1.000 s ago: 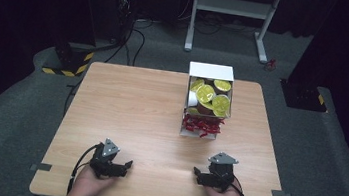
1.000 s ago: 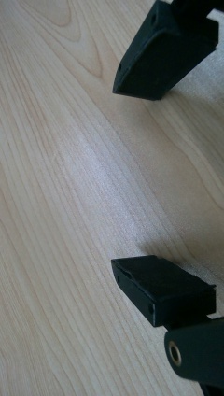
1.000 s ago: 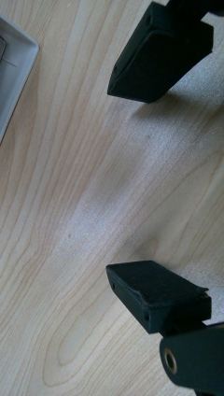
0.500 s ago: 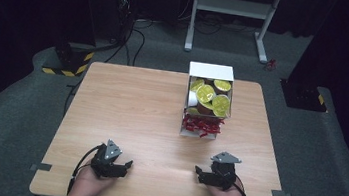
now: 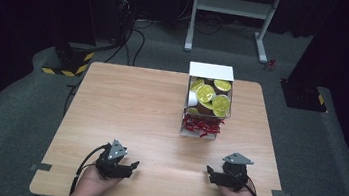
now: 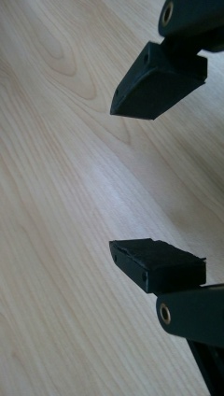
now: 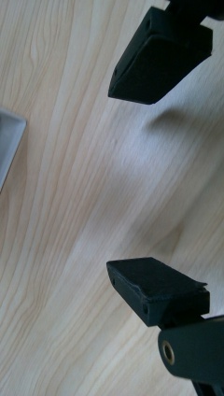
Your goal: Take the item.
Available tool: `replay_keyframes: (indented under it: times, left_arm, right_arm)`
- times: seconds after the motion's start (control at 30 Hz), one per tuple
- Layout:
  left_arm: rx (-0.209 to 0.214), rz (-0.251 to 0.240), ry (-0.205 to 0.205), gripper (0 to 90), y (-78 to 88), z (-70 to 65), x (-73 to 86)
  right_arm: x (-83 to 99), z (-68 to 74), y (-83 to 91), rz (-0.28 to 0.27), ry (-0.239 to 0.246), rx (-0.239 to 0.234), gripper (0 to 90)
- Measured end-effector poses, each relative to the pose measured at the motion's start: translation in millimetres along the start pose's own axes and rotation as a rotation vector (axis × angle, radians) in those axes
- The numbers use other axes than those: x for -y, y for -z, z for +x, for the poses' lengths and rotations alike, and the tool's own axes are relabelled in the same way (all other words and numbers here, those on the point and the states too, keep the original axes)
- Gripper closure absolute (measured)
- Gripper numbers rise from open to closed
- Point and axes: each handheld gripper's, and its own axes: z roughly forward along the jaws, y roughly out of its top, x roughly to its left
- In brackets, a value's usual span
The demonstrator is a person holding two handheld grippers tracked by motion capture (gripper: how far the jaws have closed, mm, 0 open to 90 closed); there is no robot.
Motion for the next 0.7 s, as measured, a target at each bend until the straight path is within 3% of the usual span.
replay_keyframes:
  times: [0.17, 0.3, 0.7]
  left_arm:
    - [0.048, -0.009, 0.032, 30.2, -2.2, -6.8, -17.5]
    - [0.044, -0.024, -0.009, 30.9, -7.9, -17.7, -32.5]
    - [0.052, -0.097, -0.004, 31.8, -21.6, -34.8, -57.9]
  right_arm:
    - [3.7, -10.3, 4.1, 0.002, -0.006, 0.025, 15.0]
    - [6.7, -14.6, 2.0, 0.027, 0.004, 0.028, 15.0]
    - [11.0, -20.6, -0.7, 0.016, -0.019, -0.013, 13.9]
